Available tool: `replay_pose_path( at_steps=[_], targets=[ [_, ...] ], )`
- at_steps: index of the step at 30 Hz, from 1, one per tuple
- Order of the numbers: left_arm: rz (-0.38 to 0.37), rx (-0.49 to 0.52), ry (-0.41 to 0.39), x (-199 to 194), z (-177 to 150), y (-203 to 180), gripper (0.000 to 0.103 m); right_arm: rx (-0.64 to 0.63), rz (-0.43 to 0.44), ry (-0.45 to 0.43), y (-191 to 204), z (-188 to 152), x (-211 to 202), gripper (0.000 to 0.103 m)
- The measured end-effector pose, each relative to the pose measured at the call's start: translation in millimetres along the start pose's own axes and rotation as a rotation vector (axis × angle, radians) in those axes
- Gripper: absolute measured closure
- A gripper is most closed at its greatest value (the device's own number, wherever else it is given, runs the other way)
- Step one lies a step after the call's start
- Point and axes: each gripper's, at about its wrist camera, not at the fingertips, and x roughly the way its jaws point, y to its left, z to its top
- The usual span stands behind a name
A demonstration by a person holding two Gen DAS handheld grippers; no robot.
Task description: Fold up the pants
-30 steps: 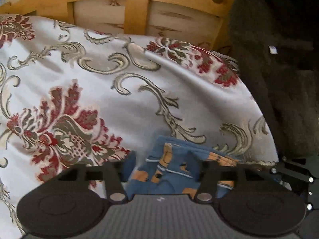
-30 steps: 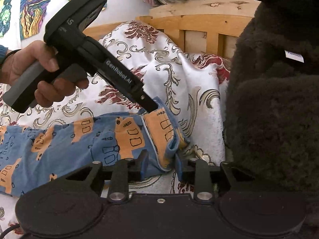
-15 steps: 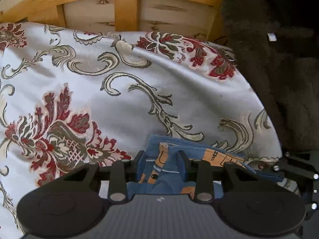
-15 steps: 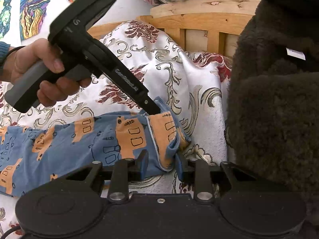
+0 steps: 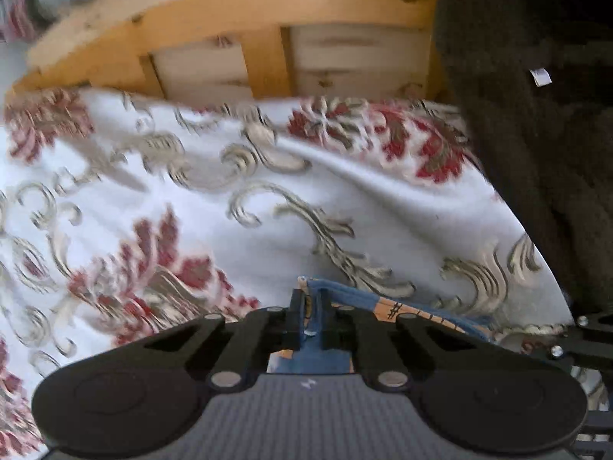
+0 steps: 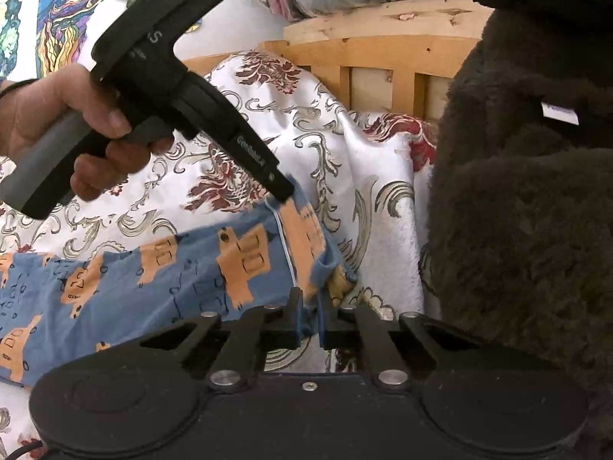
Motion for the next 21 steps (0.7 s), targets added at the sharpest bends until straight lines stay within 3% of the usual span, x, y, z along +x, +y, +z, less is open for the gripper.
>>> replay_pose_path(
  at_steps=[3, 7, 9, 10, 11, 16, 18, 21],
  targets=[
    [0.021, 0.042, 0.018, 9.2, 0.2, -7.1, 0.097, -0.008, -0.014, 0.022, 0.1, -0.8, 3.3, 0.096],
    [0.021, 0.035, -0.006, 15.1, -2.1, -10.1, 0.09, -0.014, -0.011, -0.04, 1.0, 0.9, -6.7, 0.088],
    [-0.003, 0.002, -0.029, 6.5, -5.1, -5.4, 0.074, -0.019, -0.007, -0.061, 1.4, 3.1, -7.8, 0.087],
    [-0.005, -0.01, -0.043, 0.4, -8.3, -4.1, 0.057, -0.025, -0.012, -0.069, 1.5, 3.9, -7.2, 0.086],
    [0.0, -0.024, -0.061, -4.6, -12.7, -1.5, 0.051, -0.028, -0.015, -0.072, 0.9, 5.3, -5.9, 0.086],
    [0.001, -0.215, -0.117, -39.5, -54.3, 22.5, 0.051, -0.066, -0.047, -0.058, -1.3, 11.5, 5.3, 0.086],
    [-0.013, -0.295, -0.106, -50.5, -83.6, 26.7, 0.053, -0.08, -0.051, -0.059, -0.4, 11.9, 8.2, 0.086],
    [-0.017, -0.348, -0.071, -63.5, -127.6, 14.9, 0.055, -0.114, -0.07, -0.057, 1.7, 11.8, 8.6, 0.096]
  ],
)
